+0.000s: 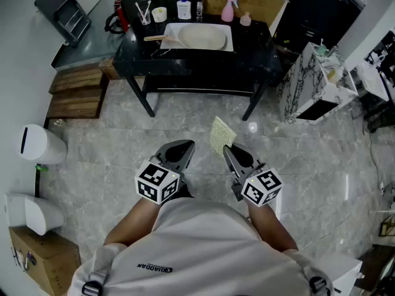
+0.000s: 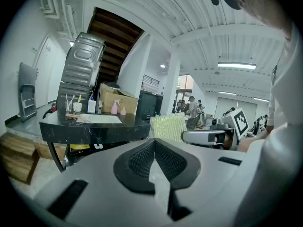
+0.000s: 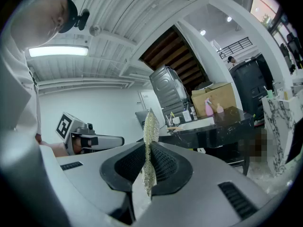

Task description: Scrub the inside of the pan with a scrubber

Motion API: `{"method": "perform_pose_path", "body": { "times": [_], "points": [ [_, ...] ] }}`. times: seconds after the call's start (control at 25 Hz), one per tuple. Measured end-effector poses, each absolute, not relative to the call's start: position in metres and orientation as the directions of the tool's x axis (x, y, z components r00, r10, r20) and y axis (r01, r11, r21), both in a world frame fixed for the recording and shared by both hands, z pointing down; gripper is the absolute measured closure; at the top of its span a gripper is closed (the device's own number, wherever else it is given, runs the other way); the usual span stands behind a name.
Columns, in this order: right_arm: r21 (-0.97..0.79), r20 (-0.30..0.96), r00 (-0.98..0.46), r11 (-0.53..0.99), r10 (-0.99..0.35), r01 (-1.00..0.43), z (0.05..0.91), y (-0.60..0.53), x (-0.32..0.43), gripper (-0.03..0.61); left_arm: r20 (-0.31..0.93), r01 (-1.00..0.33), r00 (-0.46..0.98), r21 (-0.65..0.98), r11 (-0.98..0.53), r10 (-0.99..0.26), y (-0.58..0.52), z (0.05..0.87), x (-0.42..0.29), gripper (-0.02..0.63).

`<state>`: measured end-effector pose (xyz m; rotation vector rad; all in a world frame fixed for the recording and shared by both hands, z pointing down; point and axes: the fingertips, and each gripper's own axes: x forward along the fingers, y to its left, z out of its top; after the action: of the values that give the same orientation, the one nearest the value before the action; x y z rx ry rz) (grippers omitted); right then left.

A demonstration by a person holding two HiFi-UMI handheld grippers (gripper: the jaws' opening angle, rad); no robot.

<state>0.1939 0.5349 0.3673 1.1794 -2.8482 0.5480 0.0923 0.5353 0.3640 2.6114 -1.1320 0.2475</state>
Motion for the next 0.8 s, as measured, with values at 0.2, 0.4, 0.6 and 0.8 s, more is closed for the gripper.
{"method": "perform_pose_path", "body": {
  "times": [0.2,0.4,0.6,0.8],
  "points": [
    [-0.31,0.147,-0.714,0.654,-0.684,-0.69,0.367,0.512,0.187,0.512,0.262,-0.741,0.67,0.18,-0.647,-0.694,0.508,0.36,0.081,0.598],
    [-0.309,0.153,-0.709,0.648,-0.688,-0.696,0.368,0.489,0.177,0.514,0.265,-0.734,0.678,0.183,-0.654,-0.686,0.484,0.361,0.072,0.598],
    [-0.32,0.139,-0.71,0.647,-0.69,-0.692,0.367,0.469,0.166,0.512,0.277,-0.718,0.693,0.183,-0.671,-0.666,0.462,0.367,0.066,0.598],
    [-0.323,0.145,-0.72,0.656,-0.678,-0.682,0.369,0.449,0.15,0.511,0.275,-0.707,0.705,0.191,-0.681,-0.654,0.435,0.367,0.056,0.598]
  ]
}}
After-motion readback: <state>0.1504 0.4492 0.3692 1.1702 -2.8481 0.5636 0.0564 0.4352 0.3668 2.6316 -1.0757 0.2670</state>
